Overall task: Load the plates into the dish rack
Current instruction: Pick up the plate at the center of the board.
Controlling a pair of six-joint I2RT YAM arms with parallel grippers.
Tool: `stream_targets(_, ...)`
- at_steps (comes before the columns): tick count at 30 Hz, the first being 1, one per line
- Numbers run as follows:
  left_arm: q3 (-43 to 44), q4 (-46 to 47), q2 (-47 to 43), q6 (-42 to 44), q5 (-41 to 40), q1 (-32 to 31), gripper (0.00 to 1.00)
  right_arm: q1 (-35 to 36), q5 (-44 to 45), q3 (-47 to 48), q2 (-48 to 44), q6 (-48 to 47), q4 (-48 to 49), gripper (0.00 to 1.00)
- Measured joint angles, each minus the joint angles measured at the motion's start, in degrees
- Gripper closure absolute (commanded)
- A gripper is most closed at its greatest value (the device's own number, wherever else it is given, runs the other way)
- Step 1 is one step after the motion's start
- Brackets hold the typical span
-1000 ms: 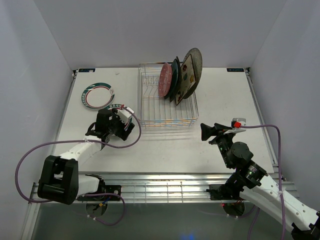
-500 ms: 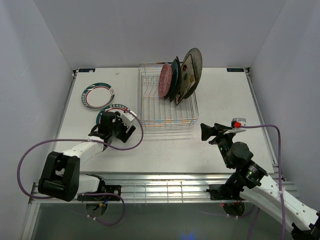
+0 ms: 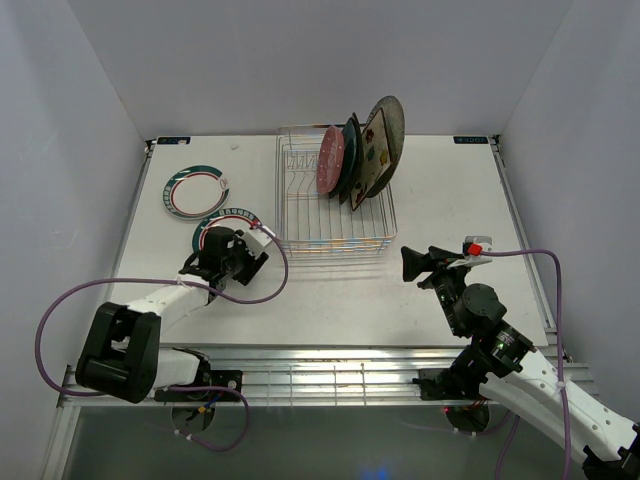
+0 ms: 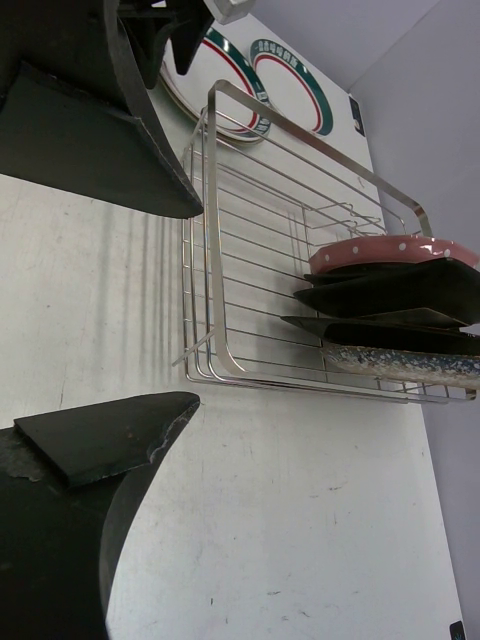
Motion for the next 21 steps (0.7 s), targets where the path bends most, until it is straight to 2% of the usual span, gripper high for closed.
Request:
stream_targets(6,-0.02,0.07,0.37,0.09,-0.79,-0.28,0.41,0.0,0.0,0.0,0.0,0.0,0.0,0.24)
stream_targets(13,-0.04,-0.02,0.94,0.09,-1.57,-0.76,0.58,0.0,0.0,0.0,0.0,0.02,0.0,0.24)
stream_targets(17,-0.04,0.24,0.94,0.11,-2.25,-0.92,0.71,0.0,0.0,0.0,0.0,0.02,-0.09,0.24)
stream_targets(21,-0.04,0.87,0.85,0.48,-2.73,-1.14,0.77,0.0,0.0,0.0,0.0,0.02,-0.28,0.24)
